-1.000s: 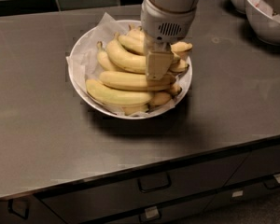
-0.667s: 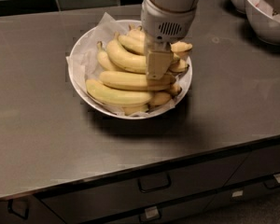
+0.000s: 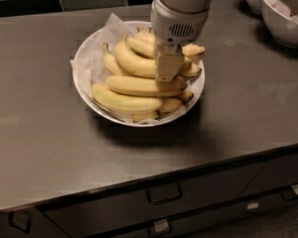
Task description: Pick banana from white bowl
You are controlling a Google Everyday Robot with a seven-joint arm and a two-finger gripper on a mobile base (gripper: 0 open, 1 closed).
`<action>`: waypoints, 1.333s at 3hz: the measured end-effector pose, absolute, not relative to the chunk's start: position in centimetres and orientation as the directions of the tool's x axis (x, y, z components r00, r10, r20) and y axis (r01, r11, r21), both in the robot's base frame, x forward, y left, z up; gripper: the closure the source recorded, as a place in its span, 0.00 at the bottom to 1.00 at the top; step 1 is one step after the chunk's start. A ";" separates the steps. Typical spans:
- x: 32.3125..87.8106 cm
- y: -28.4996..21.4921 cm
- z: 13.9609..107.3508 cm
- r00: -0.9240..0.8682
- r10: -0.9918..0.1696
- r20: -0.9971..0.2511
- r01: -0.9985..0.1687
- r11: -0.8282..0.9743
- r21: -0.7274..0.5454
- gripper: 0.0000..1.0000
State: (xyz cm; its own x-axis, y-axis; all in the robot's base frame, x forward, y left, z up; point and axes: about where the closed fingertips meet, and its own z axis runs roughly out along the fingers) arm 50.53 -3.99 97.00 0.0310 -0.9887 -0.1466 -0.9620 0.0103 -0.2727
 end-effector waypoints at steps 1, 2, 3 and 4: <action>50.5 -4.0 97.7 0.040 -0.986 -0.163 -0.958 0.009 -0.287 1.00; 50.1 -4.4 99.8 0.070 -0.975 -0.210 -0.948 0.000 -0.317 1.00; 49.5 -5.0 102.1 0.108 -0.962 -0.250 -0.936 -0.013 -0.353 1.00; 49.6 -7.0 103.2 0.147 -0.928 -0.341 -0.929 -0.012 -0.369 1.00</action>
Offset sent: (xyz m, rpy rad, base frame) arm -0.0104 -0.0110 0.0501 0.1271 -0.0657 0.0711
